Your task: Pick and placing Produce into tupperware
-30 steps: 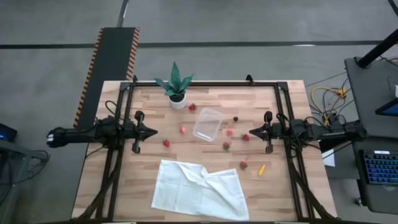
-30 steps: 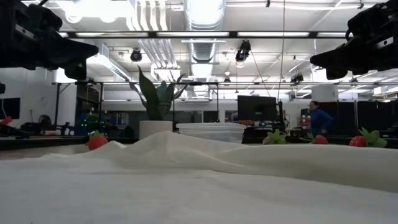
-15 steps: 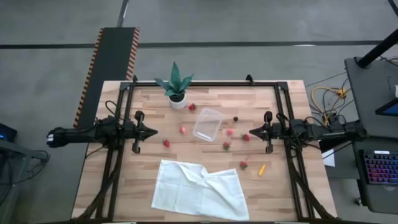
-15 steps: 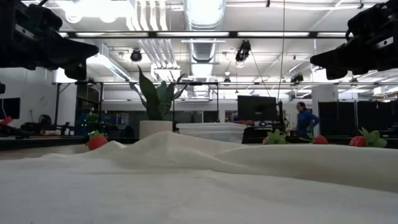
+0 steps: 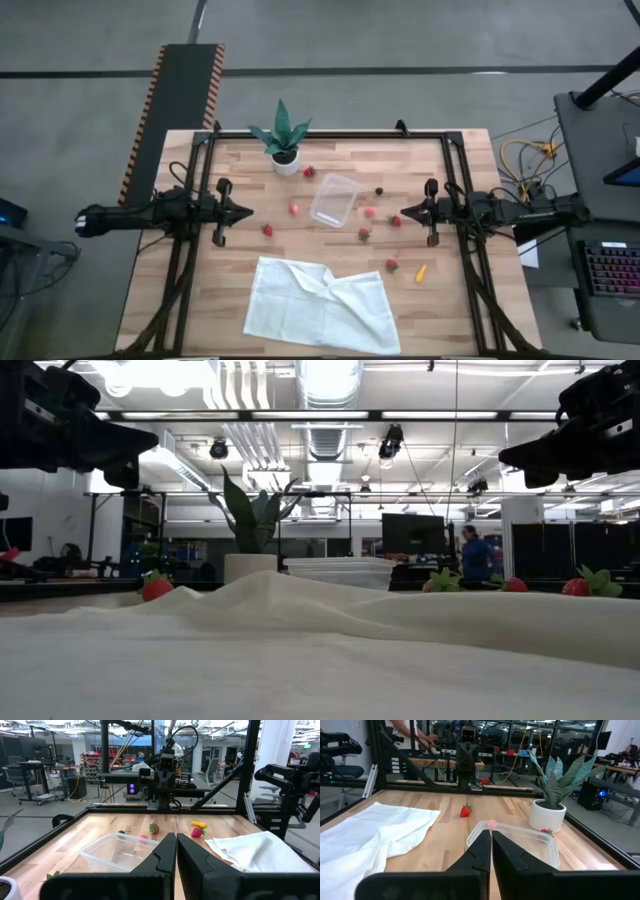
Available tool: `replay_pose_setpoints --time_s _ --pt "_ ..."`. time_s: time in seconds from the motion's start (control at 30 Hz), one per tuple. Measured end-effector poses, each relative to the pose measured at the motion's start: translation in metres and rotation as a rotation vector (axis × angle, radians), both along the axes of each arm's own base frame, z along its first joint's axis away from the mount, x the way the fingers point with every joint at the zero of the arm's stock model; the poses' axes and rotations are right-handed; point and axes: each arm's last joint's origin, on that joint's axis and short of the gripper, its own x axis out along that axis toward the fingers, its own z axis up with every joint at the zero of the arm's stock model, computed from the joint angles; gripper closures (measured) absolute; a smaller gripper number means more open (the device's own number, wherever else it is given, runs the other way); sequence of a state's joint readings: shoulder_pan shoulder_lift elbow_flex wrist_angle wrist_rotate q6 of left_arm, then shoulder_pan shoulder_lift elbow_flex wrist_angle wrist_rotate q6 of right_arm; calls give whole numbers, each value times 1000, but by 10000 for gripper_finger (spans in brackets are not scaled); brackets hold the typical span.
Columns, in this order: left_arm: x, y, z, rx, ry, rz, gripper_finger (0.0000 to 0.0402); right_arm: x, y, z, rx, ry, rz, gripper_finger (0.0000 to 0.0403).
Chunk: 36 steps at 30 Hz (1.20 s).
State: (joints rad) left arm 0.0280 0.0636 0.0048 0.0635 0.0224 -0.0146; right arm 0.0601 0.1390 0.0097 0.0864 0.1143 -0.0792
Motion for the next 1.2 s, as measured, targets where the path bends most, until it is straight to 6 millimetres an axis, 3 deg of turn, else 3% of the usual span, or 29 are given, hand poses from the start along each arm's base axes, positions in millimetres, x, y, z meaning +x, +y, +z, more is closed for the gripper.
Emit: replay_pose_setpoints --time_s 1.2 --pt "0 0 3 2 -31 0 402 0 0 1 82 -13 5 394"
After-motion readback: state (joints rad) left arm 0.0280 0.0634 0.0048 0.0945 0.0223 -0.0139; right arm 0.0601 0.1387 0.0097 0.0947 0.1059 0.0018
